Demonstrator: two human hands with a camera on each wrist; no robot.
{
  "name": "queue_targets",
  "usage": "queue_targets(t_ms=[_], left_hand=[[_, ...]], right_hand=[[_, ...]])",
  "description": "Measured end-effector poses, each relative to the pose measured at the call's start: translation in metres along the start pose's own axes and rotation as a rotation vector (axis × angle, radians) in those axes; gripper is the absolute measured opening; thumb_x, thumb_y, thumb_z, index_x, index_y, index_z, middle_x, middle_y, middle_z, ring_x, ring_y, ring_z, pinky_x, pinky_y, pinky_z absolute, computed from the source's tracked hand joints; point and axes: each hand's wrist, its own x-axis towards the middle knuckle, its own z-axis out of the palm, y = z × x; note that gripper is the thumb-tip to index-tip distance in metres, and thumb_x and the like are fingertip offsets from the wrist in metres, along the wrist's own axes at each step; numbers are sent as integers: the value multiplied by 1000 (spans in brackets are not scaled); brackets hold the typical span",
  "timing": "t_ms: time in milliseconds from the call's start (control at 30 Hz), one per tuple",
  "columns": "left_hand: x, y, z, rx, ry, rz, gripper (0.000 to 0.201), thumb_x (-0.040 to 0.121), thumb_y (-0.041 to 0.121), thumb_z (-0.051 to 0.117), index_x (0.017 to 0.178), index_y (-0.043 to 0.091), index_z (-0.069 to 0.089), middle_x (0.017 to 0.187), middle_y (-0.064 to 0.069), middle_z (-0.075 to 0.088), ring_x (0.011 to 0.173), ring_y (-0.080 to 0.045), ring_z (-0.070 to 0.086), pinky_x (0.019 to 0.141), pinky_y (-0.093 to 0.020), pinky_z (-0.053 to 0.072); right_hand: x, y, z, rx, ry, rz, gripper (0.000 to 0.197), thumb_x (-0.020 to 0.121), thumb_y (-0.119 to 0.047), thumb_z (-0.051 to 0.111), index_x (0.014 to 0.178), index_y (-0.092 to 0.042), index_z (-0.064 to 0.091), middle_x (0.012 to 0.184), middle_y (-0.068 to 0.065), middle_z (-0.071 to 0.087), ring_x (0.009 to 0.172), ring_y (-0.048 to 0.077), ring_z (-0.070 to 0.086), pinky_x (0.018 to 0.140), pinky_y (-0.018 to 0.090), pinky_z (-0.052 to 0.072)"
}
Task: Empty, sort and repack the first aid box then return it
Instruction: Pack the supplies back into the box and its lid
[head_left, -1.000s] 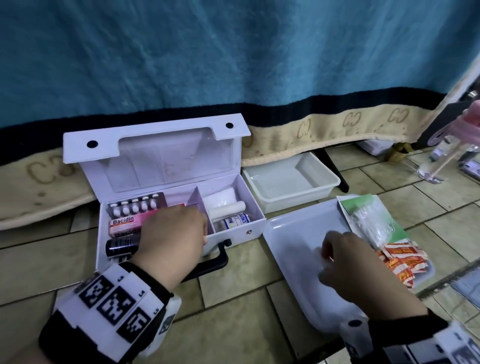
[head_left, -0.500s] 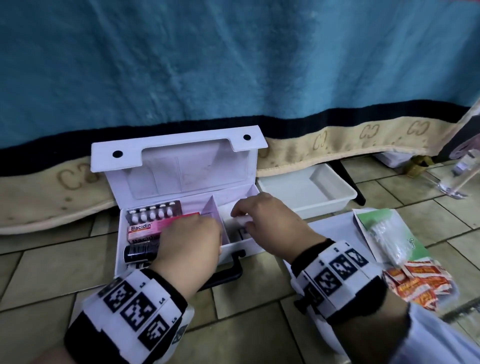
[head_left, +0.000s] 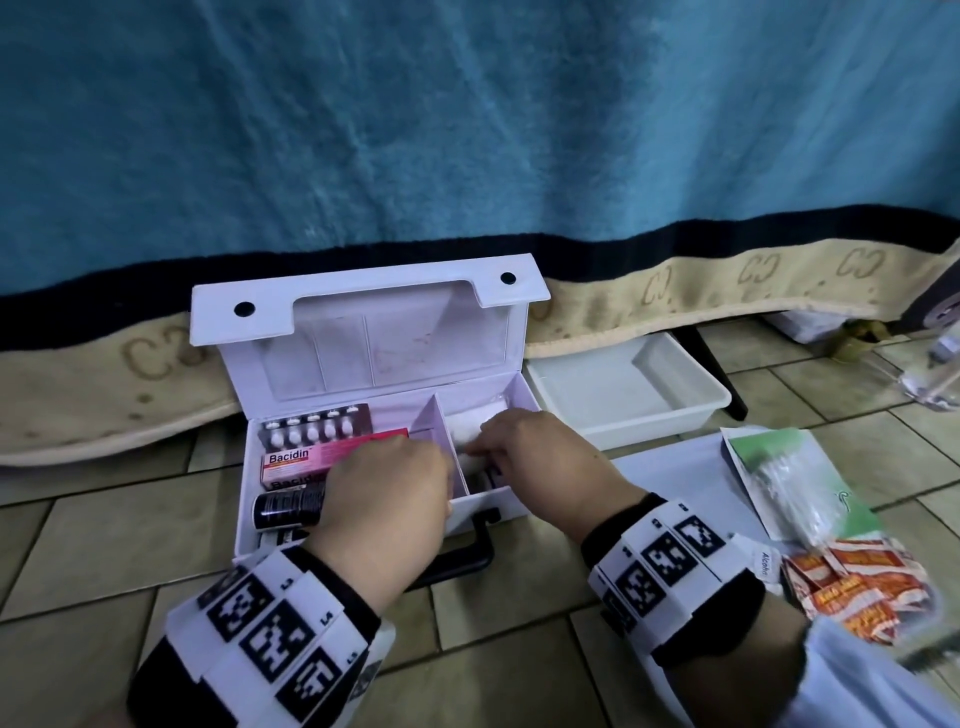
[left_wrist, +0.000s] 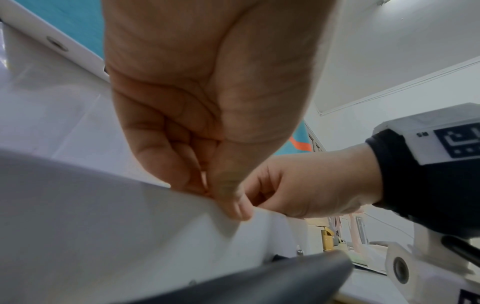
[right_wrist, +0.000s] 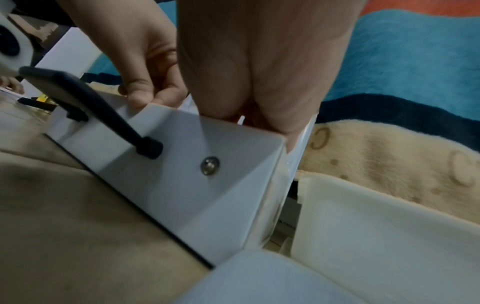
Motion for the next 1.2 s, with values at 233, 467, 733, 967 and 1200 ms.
queue_targets(t_ms=[233,467,733,967,1200], left_hand=[[-1,0,0,15,-4,0,10,86,22,60,92,23,67,93,0,66,92,-23,63,75,-31,51],[1,0,1,-14,-1,-4,8,86,23,60,91,24,66,94,1,65,92,-22,62,73,-28,47],[-1,1,-1,-25,13,-1,10,87,30,59,92,25,65,96,0,65,94,-22,61,74,-28,45],[0,1,0,-41,-3,-12,8,86,26,59,90,25,66,94,0,65,93,-23,61,71,-29,44],[0,1,0,-46,-2,-16,7,86,26,59,90,25,65,93,2,65,93,-22,60,72,-28,45]], right_hand=[[-1,-4,6,-114,47,107,28,85,3,43,106,-8,58,95,1,45,89,24,56,67,22,30],[0,-4,9,-135,52,130,27,86,2,42,107,-7,57,113,11,55,101,29,57,72,28,37],[4,3,10,-37,7,41,49,78,6,46,119,-17,58,118,5,59,105,24,57,88,32,46],[3,6,10,-140,13,-11,42,86,0,45,118,-19,65,138,8,44,127,25,43,101,25,38],[-1,2,3,-101,32,89,45,83,3,40,118,-16,60,105,12,67,96,28,61,65,21,35]])
